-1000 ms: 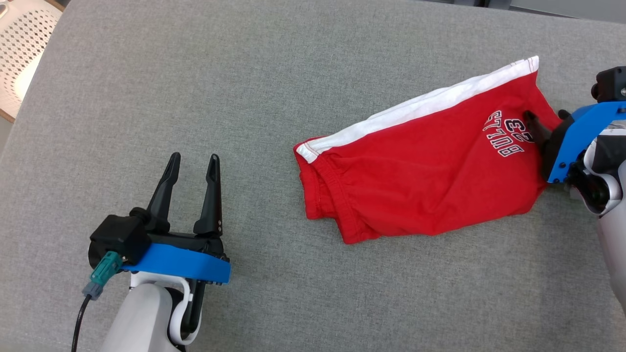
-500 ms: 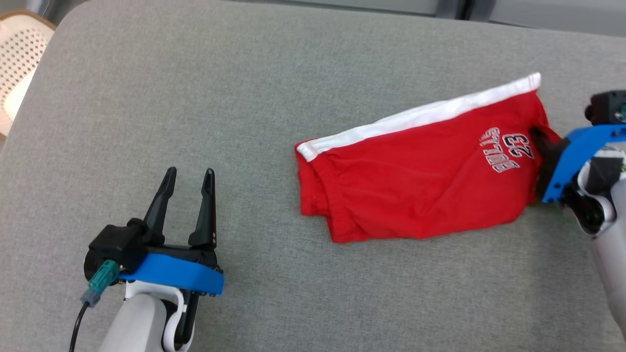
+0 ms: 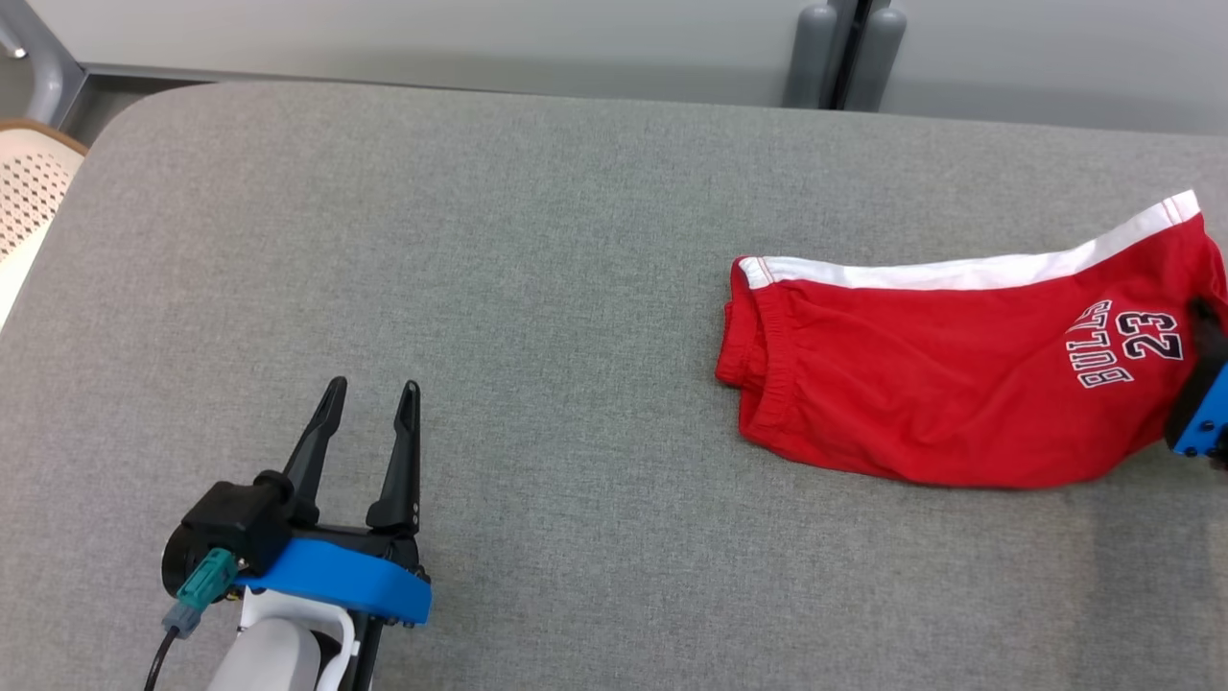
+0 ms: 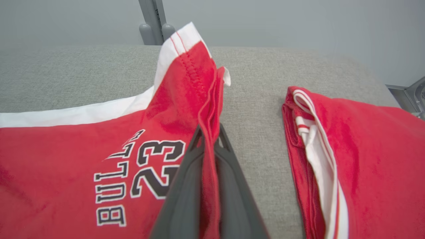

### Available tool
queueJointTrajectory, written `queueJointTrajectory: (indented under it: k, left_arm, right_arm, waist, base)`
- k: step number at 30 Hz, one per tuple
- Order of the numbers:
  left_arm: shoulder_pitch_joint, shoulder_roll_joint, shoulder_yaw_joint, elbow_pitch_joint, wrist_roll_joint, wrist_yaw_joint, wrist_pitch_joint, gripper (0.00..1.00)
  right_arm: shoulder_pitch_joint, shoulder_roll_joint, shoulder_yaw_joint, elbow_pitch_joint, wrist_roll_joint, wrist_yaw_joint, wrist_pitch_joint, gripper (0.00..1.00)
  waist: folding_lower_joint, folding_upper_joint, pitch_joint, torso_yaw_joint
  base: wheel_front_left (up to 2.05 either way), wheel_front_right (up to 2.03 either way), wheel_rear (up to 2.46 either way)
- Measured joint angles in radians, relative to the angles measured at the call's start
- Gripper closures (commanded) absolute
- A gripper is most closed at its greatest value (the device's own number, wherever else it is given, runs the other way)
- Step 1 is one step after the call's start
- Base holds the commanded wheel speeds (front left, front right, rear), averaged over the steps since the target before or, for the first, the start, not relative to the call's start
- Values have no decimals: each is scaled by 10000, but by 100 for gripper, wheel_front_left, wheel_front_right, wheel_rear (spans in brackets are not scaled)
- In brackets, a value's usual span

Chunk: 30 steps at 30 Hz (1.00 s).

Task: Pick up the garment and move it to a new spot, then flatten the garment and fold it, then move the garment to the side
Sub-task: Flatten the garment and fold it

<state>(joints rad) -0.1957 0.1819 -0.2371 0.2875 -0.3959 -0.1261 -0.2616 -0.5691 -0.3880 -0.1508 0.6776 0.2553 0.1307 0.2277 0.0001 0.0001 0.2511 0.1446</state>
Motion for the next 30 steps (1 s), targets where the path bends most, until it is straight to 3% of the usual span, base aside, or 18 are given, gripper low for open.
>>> queueJointTrajectory:
  k: [7,16,23,29,30]
  left_arm:
    - [255,31,-84,29,-19,-27,0,0]
    - [366,23,-58,-61,-59,-27,0,0]
    - [284,-132,-128,-146,-50,-27,0,0]
    - [202,-161,-280,-75,-92,-27,0,0]
    - [185,-161,-282,-65,-104,-27,0,0]
  right_arm:
    - [516,1174,-554,-1753,-1218,0,907,100]
    - [667,2477,1087,-3739,-1398,0,2345,100]
    - [-37,3114,2132,-2794,-1409,-2,2546,100]
    - [-424,3321,2314,-1476,-1484,0,2243,100]
    - [-474,3335,2328,-1321,-1446,-2,2165,28]
  waist:
    - [0,0,-381,-57]
    - [-1,0,-505,157]
    - [-1,0,-289,451]
    - [0,0,-163,797]
    - [-1,-1,-151,842]
  base:
    - [0,0,0]
    - [0,0,0]
    - [0,0,0]
    - [0,0,0]
    - [0,0,0]
